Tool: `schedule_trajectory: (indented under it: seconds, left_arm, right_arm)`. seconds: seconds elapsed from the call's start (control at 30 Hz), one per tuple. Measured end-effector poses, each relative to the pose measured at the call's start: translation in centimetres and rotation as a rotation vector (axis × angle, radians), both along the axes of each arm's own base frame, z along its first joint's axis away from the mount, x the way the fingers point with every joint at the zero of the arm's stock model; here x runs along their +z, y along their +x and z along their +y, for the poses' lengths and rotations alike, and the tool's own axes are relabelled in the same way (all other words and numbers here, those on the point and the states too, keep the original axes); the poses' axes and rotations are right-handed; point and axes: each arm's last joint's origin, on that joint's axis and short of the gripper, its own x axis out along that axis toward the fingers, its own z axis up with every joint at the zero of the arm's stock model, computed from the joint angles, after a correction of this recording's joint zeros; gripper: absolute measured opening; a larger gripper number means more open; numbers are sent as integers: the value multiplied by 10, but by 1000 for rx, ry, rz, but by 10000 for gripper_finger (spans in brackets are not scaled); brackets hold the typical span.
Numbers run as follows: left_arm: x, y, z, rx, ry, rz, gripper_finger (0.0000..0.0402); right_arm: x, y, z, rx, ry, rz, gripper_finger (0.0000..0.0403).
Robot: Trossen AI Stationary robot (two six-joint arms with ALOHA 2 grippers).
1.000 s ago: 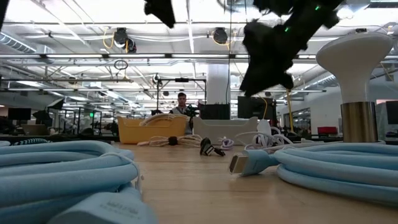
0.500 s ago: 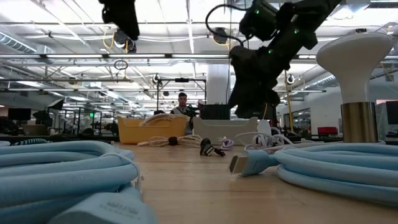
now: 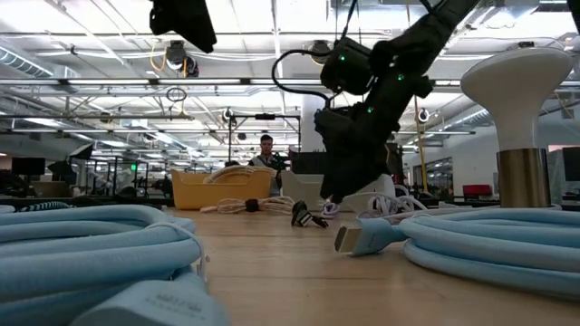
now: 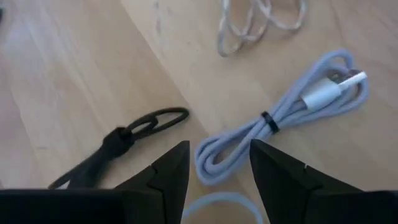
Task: Pick & Place USB Port
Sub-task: Put the purple charger cable into the gray bin
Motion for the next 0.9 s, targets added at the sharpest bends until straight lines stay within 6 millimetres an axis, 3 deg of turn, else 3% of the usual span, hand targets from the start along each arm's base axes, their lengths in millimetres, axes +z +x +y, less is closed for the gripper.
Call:
schedule_trajectory:
  seconds: [0.23, 0.53, 0.9]
  left_arm:
    - [0, -2, -11, -3, 8, -11, 93]
    - [0, -6, -22, 11, 8, -21, 93]
    - [0, -6, -23, 25, 19, -28, 93]
  right_arm:
    - [-4, 13, -3, -6, -9, -3, 151]
    - [-8, 12, -4, -45, -52, 31, 117]
    - [-8, 12, -5, -56, -54, 31, 7]
